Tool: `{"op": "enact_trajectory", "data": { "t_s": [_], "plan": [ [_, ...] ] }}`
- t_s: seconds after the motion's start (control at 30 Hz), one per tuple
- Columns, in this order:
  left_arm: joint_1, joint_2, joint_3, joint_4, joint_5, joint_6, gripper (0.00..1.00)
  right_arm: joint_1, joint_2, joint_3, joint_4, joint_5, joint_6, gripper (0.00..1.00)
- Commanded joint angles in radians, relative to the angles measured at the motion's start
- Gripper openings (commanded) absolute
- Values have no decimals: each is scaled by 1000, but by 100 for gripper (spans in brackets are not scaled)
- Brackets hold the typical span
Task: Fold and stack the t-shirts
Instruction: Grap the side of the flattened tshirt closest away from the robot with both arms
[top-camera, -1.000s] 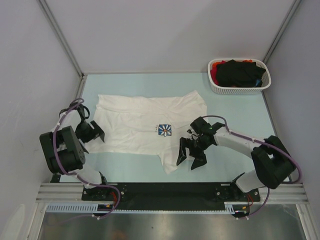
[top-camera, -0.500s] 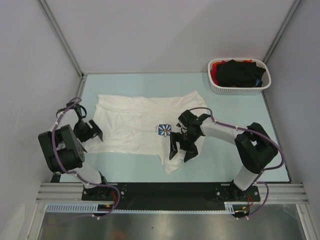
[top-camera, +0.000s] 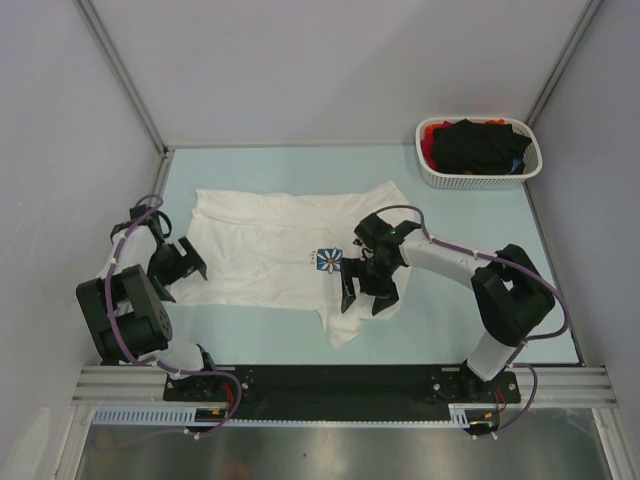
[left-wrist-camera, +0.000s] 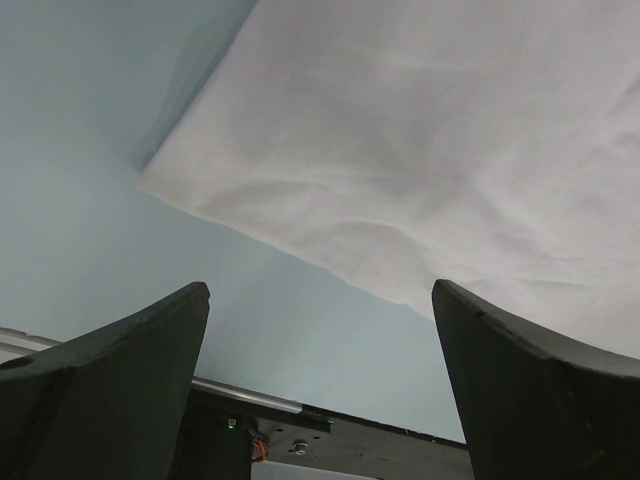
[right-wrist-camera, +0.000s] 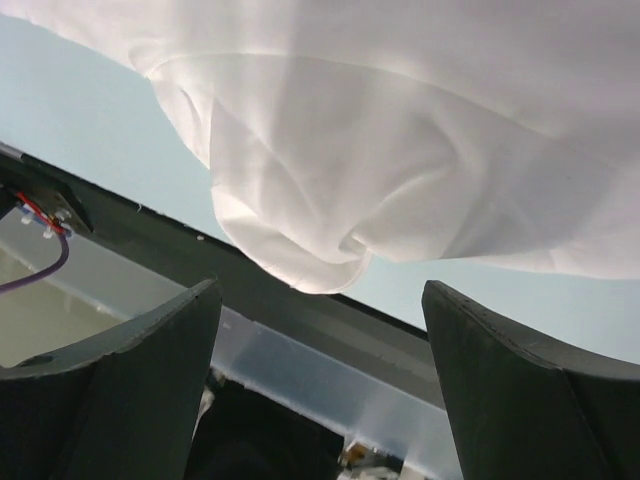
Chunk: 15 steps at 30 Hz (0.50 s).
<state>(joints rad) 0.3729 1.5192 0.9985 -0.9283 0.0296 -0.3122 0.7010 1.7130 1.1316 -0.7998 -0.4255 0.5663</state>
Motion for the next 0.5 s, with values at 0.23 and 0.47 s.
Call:
{"op": "enact_trajectory", "data": {
  "t_s": [0.23,0.47],
  "plan": [
    [0,-111,-51,111,79,4,99,0,-245,-148,8,228,70,89],
    [-3,-77,-31,115,86,-22,100,-3,-220,-100,-28,211,67,89]
  ]
}}
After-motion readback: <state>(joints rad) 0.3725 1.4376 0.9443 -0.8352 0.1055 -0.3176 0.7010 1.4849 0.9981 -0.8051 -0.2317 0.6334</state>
